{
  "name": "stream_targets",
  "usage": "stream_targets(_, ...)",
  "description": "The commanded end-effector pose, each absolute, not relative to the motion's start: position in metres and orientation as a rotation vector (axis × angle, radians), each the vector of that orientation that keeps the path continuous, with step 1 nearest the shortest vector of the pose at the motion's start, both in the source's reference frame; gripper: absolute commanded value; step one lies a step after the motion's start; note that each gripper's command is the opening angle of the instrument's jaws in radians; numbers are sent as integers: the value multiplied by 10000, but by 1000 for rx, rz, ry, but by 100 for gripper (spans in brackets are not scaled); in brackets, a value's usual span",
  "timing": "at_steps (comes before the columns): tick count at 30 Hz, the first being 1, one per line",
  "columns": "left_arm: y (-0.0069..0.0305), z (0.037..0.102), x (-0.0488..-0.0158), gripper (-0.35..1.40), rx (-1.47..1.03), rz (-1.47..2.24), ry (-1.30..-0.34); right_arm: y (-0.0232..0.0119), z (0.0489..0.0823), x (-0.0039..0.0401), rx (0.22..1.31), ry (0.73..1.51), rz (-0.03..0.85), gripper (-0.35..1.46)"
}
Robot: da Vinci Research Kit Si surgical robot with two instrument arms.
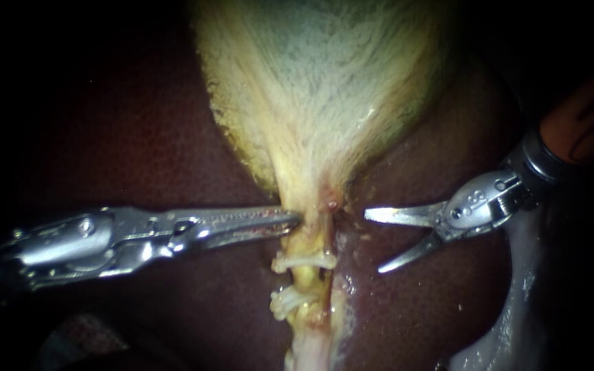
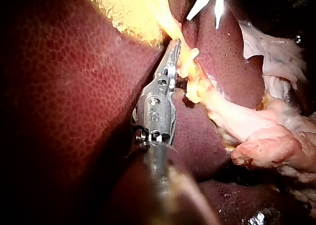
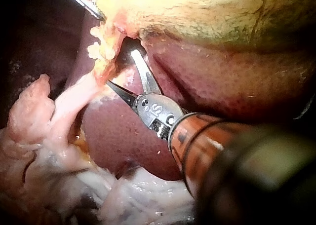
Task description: Go to the cutting position left tube
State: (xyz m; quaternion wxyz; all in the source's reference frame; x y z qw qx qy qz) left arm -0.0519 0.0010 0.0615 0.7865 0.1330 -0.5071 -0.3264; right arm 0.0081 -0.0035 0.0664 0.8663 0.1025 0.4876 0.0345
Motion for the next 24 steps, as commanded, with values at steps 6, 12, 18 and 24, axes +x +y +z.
stream_targets(6,12,613,-515,-6,291,-702,-1095,-45,658,84,261,1064,62,143)
stream_targets(12,30,602,-492,-5,286,-717,-1089,-72,656,109,356,1093,84,143)
stream_targets(18,36,602,-478,-5,277,-726,-1084,-98,670,141,412,1106,93,143)
stream_targets(24,34,599,-477,-5,277,-727,-1084,-115,694,158,451,1110,101,143)
